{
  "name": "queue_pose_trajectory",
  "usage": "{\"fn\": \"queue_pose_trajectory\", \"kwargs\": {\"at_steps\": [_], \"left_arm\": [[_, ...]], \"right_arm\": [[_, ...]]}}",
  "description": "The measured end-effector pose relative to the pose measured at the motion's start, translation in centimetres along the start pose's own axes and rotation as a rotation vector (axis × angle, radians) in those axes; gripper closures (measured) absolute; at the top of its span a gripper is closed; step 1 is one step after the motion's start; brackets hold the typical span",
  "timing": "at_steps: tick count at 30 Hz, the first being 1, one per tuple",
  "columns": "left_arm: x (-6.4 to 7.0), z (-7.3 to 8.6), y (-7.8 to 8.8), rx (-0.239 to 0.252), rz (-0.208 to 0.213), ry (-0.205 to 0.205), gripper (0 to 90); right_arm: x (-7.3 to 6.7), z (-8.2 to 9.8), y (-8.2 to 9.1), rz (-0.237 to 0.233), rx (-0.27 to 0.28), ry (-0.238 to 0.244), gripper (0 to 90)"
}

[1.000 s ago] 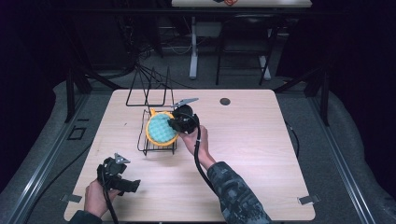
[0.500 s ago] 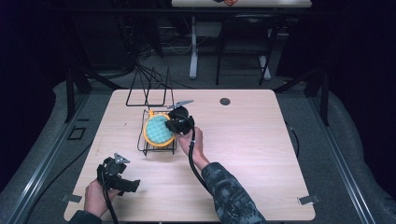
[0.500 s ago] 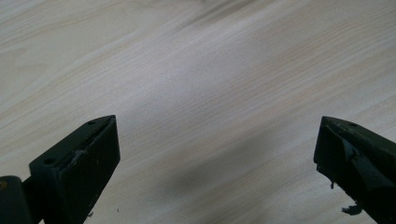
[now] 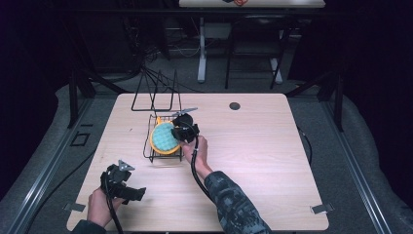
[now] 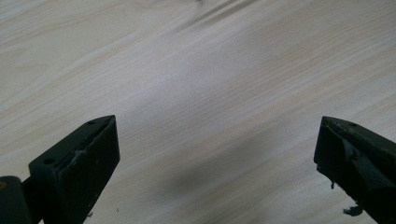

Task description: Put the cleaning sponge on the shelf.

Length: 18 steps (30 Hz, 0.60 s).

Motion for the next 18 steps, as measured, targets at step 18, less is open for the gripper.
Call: {"fn": "queue_pose_trajectory", "kwargs": {"at_steps": [18], "left_arm": [[0.1, 0.0, 0.0, -0.002, 0.002, -0.004, 0.4]], "right_arm": [[1.0, 0.3, -1.8, 0.034, 0.01, -0.069, 83.2]]}}
Point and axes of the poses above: each handheld gripper's, and its own axes: y roughly backward along the jaws, z roughly out of its underside, x roughly to its right, the point moved 4 cm from there along -y, roughly forward along the jaws, and after that the axes turned 13 degrees about -y, right-handed, at the moved point
